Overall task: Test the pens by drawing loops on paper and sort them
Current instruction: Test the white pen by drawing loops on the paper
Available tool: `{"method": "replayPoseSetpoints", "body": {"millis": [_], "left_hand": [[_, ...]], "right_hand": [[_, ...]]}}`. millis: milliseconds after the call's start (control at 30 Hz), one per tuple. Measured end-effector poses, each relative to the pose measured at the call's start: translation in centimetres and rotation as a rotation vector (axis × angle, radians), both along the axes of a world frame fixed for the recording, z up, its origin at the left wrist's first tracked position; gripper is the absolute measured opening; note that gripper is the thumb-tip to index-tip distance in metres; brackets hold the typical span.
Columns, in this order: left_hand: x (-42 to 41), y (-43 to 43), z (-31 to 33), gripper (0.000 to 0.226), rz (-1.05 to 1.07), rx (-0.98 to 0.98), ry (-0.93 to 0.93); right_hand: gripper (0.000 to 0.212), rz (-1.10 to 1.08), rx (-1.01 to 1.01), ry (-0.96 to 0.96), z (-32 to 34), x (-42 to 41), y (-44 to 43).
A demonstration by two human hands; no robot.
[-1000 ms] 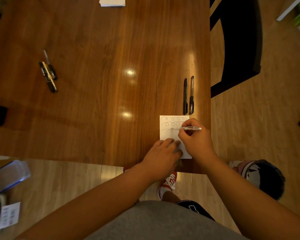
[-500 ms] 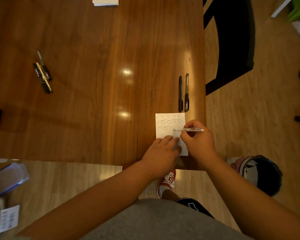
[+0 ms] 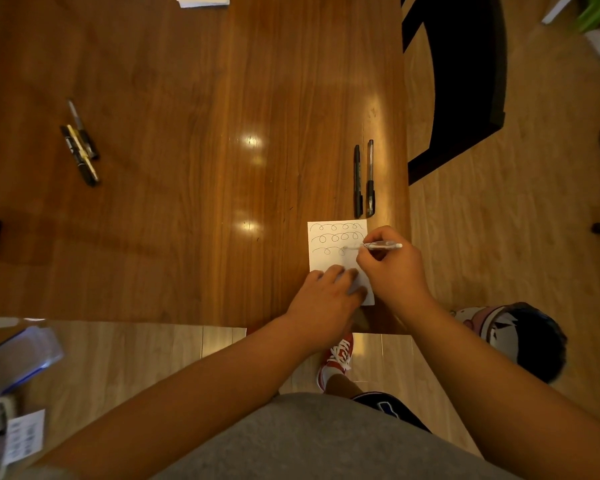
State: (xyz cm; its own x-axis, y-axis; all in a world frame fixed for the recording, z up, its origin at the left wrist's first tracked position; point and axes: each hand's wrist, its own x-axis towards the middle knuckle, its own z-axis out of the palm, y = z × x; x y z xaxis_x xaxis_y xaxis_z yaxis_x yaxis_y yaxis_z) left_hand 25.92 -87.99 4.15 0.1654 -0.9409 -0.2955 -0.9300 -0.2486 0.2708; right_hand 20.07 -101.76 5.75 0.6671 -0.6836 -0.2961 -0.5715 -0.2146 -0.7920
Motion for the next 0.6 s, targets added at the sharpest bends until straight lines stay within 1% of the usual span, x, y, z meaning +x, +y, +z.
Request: {"method": "replayPoseSetpoints", "body": {"millis": [133,233,400,600], "left_hand": [[0.0,-0.2,-0.2,0.054,-0.006,0.004,0.006],[-0.1,-0.2,-0.3,0.055,-0.011,-0.002,0.016],[-0.1,-0.4,-0.5,0.061,-0.008,0.006,-0.006],[0.0,-0.8,-0.4,0.055,-0.004,-0.016,-0.015]], "right_hand": [[0.013,-0.018,-0.013,0.027,-0.3,-0.3,-0.6],[0.015,-0.018,-0.043,0.037,-0.2,-0.7,-1.0],[0.014,-0.025,-0.065,0.039,-0.1,-1.5,-1.3],[0.015,-0.007,-0.053,0.04,0.0,-2.0,-1.0]]}}
